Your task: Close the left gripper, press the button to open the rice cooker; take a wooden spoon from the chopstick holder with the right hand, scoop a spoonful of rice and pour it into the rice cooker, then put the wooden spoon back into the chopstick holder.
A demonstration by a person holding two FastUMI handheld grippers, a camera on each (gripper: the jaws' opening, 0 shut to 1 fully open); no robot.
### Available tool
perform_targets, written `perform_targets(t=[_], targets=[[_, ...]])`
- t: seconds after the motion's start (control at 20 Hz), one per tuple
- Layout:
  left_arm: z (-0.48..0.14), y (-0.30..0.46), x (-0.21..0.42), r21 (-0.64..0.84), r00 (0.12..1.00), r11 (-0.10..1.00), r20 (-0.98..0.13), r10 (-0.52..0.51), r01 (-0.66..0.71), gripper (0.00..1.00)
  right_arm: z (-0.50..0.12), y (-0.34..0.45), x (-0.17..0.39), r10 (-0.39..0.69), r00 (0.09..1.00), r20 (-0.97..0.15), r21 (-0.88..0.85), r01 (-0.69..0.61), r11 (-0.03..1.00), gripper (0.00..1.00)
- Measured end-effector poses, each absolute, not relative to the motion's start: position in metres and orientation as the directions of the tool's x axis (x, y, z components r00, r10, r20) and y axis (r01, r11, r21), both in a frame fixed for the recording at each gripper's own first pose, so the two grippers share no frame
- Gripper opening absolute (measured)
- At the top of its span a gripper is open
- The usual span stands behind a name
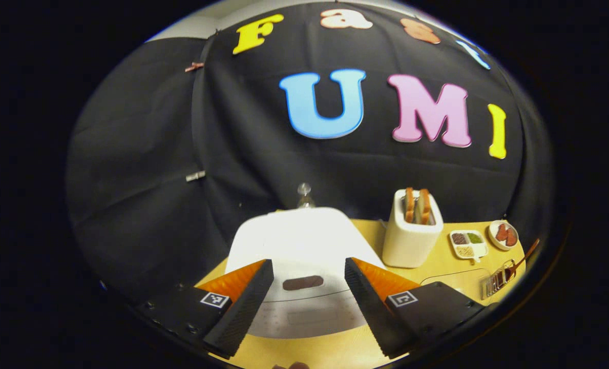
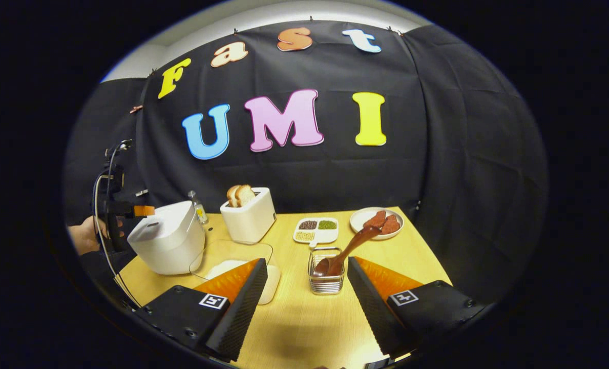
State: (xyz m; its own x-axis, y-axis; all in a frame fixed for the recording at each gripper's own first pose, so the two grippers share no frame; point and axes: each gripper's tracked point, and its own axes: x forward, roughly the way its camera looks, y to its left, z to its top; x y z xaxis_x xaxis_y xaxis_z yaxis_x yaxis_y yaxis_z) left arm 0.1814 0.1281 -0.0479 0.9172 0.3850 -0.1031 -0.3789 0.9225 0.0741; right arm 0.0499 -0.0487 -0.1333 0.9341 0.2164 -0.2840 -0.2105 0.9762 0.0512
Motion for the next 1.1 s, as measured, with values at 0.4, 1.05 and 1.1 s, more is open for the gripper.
perform_targets(t=[0.4, 1.05, 1.1], targets=[[0.01, 0.046, 0.036, -0.01, 0.986, 0.989, 0.082, 0.148, -0.148, 0.97, -0.045, -0.052, -0.014, 0.095, 0.99, -0.101, 0.008, -0.094, 0.996, 0.98], [-0.024, 0.048, -0.045, -0.034, 0.993, 0.993, 0.027, 0.113, -0.112, 0.94, -0.035, -0.044, -0.096, 0.03, 0.997, -0.077, 0.035, -0.027, 0.999, 0.98], [-0.025, 0.048, -0.045, -0.049, 0.994, 0.993, 0.02, 0.109, -0.108, 0.94, -0.036, -0.041, -0.098, 0.033, 0.997, -0.076, 0.042, -0.029, 0.999, 0.98]])
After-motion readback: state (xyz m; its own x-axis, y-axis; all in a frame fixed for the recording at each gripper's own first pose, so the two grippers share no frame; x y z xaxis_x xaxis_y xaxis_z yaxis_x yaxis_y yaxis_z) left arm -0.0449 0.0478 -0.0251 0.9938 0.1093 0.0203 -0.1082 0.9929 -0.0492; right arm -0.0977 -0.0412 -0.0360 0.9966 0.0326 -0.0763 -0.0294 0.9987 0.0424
